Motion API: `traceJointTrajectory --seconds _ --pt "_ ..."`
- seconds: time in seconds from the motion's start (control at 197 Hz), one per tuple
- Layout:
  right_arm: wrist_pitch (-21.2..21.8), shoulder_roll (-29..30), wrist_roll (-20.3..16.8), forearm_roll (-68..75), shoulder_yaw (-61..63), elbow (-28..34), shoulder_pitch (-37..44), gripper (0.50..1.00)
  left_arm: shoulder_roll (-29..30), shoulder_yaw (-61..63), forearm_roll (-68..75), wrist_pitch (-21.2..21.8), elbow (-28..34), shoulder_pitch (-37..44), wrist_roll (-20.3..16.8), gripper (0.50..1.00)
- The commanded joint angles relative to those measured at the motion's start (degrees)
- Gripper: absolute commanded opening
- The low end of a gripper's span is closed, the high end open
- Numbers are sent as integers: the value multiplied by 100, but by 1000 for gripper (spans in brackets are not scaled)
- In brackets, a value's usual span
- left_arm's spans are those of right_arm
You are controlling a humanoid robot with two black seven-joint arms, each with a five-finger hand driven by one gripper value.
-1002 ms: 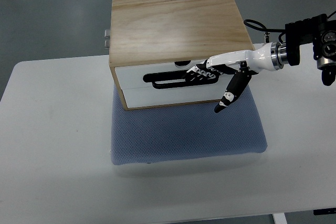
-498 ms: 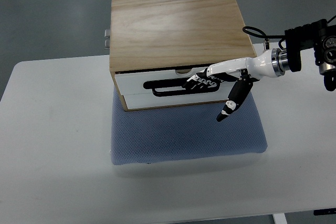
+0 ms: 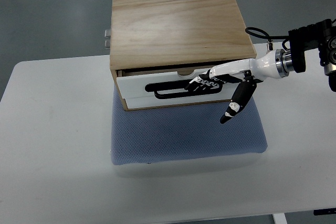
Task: Open wood drawer with right hand
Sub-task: 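Pull the upper white drawer toward the robot with the right hand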
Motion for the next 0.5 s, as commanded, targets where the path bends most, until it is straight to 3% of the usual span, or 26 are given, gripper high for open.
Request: traceJointTrajectory --seconds 0.0,0.493 --pt "-2 -65 1 1 1 56 20 944 0 0 0 0 0 0 0 1000" --pt "-2 -328 -78 115 -8 398 55 944 0 0 0 0 0 0 0 1000"
